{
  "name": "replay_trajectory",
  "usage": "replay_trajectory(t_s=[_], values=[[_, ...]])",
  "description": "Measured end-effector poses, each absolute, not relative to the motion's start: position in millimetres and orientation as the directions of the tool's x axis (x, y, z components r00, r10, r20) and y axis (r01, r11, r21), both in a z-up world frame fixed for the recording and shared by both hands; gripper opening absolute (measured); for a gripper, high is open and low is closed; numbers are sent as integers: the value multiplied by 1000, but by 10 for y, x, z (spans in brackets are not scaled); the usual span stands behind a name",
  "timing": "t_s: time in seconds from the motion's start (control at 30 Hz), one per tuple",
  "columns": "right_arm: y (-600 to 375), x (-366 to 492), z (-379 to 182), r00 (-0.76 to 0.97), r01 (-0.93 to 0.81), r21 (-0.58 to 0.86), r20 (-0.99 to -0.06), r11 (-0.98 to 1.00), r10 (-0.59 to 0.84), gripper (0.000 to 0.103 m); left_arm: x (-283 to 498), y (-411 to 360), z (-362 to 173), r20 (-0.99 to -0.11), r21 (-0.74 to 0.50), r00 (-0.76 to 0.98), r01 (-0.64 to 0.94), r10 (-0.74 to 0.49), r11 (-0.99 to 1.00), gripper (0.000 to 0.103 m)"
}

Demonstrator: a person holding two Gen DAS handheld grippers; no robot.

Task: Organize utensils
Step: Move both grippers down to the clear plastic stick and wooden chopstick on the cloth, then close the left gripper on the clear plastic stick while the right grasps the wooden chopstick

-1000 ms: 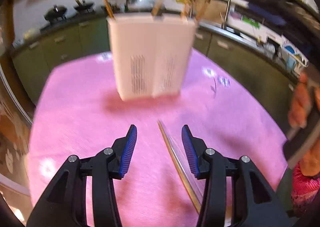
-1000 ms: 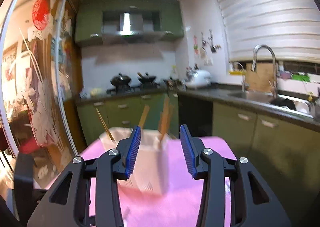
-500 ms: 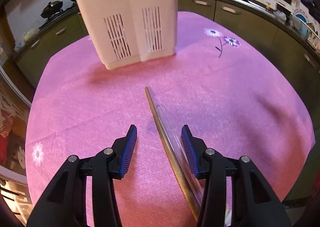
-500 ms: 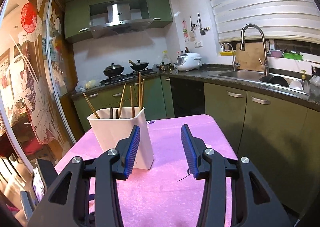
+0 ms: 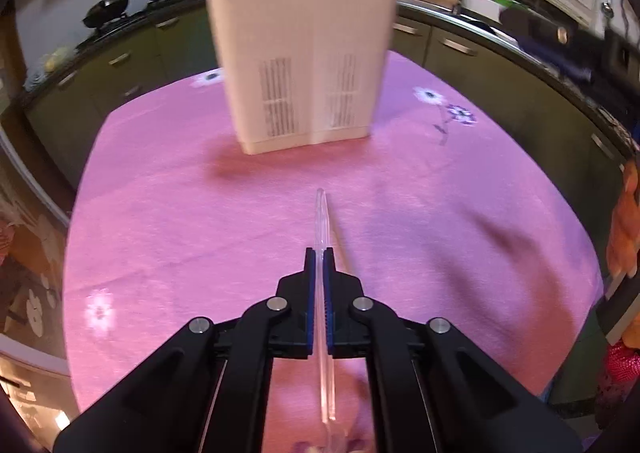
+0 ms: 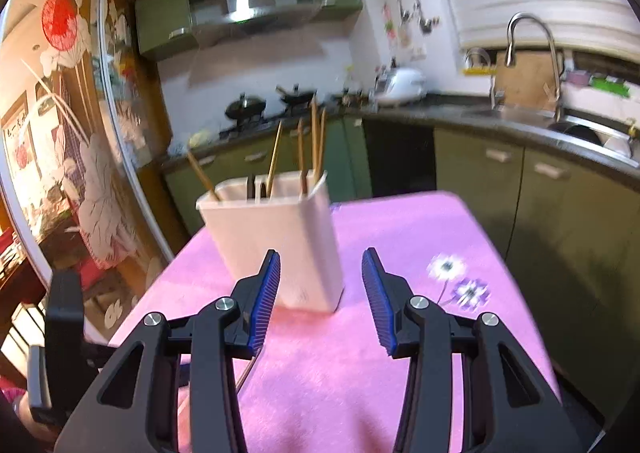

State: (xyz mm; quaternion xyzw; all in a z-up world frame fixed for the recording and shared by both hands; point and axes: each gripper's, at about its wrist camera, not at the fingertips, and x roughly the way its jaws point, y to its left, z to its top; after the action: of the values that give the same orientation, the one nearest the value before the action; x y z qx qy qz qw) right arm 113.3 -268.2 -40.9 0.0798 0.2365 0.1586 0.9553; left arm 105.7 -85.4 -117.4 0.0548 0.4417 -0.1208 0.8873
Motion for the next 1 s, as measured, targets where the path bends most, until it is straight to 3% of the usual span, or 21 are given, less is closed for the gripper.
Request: replay_trajectory(t_s=[0.17,0.23,0.27,0.3,0.43,0.57,0.63,0.7,0.83,1.0], values=[[-2416,1277,-653,765,-281,230,-532,932,362,45,1156,-702,-1353,-838,-21,528,219,-137,975,4],[-2254,1328,-778,714,-296,225,-593,928,372,54,1167,-675,-1399,-846,-35,515,208,-140,978,18],[-2127,1346,-876,682,-305,209,-633,929,366,55,1164,-662,-1412,-848,-36,512,203,-137,978,32],[-2037,1356,-950,657,-312,200,-660,929,363,55,1166,-664,-1427,-850,-29,510,205,-132,978,34],[-1655,1386,-1302,562,-332,164,-756,929,335,52,1175,-652,-1484,-857,-13,503,202,-115,979,34],[-1569,1385,-1402,577,-296,146,-760,944,299,46,1162,-644,-1474,-856,2,505,221,-113,975,34],[-1681,1411,-1352,604,-252,165,-743,954,288,46,1148,-635,-1474,-854,8,507,235,-115,972,26],[-1845,1431,-1295,626,-202,185,-731,962,272,46,1158,-623,-1472,-856,13,503,257,-122,966,11],[-2042,1477,-1242,607,-179,214,-744,960,279,46,1175,-544,-1480,-855,34,507,271,-112,962,10],[-1728,1425,-1304,548,-278,172,-779,945,303,46,1193,-336,-1480,-854,49,515,227,-77,973,10]])
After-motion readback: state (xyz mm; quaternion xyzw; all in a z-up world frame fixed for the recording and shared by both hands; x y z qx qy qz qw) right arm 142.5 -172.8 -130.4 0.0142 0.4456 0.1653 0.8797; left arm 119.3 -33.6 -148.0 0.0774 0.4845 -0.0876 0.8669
